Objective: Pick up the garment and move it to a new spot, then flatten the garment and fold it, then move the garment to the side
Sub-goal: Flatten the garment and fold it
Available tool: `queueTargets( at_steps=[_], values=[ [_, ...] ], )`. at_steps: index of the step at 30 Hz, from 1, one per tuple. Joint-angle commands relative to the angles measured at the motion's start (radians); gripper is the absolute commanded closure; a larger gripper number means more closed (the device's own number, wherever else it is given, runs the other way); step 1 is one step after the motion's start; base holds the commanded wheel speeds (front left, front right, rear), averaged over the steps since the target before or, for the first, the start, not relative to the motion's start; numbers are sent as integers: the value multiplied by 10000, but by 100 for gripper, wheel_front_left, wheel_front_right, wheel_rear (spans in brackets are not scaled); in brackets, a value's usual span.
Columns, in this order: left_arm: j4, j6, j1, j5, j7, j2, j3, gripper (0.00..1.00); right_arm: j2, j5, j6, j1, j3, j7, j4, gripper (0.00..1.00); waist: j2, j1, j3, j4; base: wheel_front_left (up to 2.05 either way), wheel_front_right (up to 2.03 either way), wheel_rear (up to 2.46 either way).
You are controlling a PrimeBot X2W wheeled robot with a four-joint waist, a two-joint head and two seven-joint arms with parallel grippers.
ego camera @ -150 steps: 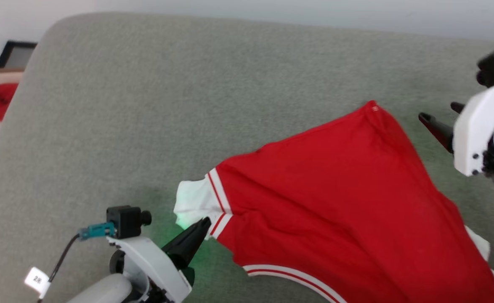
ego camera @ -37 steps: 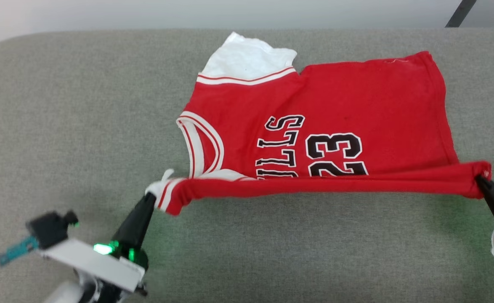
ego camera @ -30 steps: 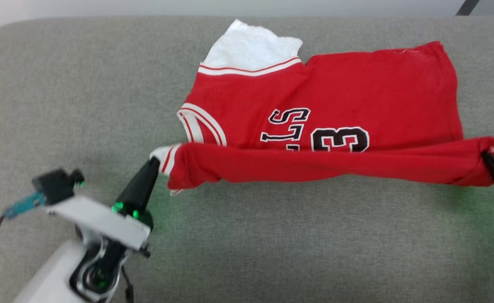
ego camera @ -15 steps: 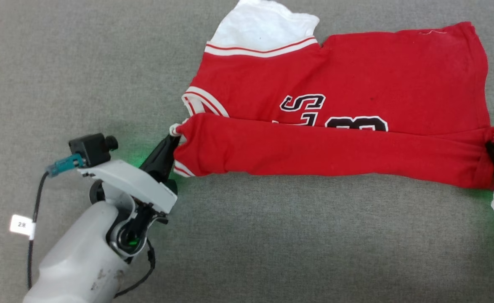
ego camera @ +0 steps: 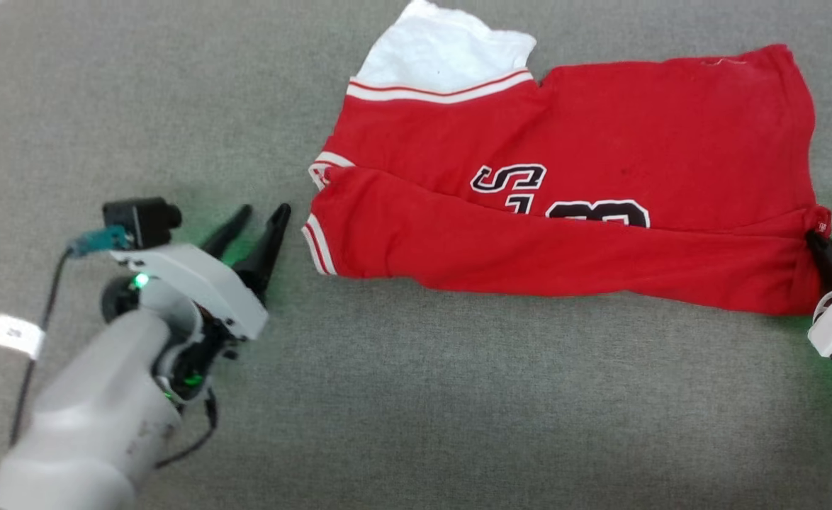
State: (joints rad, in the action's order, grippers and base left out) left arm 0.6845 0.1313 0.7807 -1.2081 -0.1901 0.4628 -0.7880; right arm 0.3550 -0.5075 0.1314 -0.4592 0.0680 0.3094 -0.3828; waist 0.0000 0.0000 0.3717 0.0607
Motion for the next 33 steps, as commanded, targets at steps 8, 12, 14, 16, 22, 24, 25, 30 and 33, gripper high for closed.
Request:
queueTargets(
  at_steps=[8,12,14,16,22,24,25,30,33],
  values=[
    [-327,-19,1055,82,1309,1144,-707,0,-81,-325,-13,-77,35,-634,-209,0,0,0,-892,-168,0,0,0],
    [-1052,-19,1343,-115,2941,1506,-1246,0,40,-548,-13,95,18,-801,-36,0,0,0,-1263,-186,0,0,0],
    [-1377,-79,1488,-280,3917,1653,-1461,0,124,-705,-13,143,-17,-836,68,0,0,0,-1379,-214,0,0,0],
    [-1772,-214,1529,-474,5126,1730,-1798,0,133,-752,-13,226,-56,-795,220,0,0,0,-1458,-264,0,0,0],
    [-2830,-1059,1714,-921,7772,2151,-2412,0,-51,-652,-13,310,-54,-462,983,0,0,0,-1281,-571,0,0,0],
    [-2980,-1289,1694,-1183,8039,2111,-2342,0,-102,-623,-13,284,-28,-376,1225,0,0,0,-1120,-687,0,0,0],
    [-2979,-1373,1647,-1324,8088,2059,-2267,0,-123,-588,-13,270,5,-342,1293,0,0,0,-1043,-740,0,0,0],
    [-2429,-1568,1746,-1582,8209,1882,-2135,0,-322,-473,-13,88,47,-218,1563,0,0,0,-620,-975,0,0,0],
    [-1914,-1484,1851,-1635,8284,1762,-2115,0,-406,-412,-13,-67,20,-169,1650,0,0,0,-369,-1081,0,0,0]
  ],
)
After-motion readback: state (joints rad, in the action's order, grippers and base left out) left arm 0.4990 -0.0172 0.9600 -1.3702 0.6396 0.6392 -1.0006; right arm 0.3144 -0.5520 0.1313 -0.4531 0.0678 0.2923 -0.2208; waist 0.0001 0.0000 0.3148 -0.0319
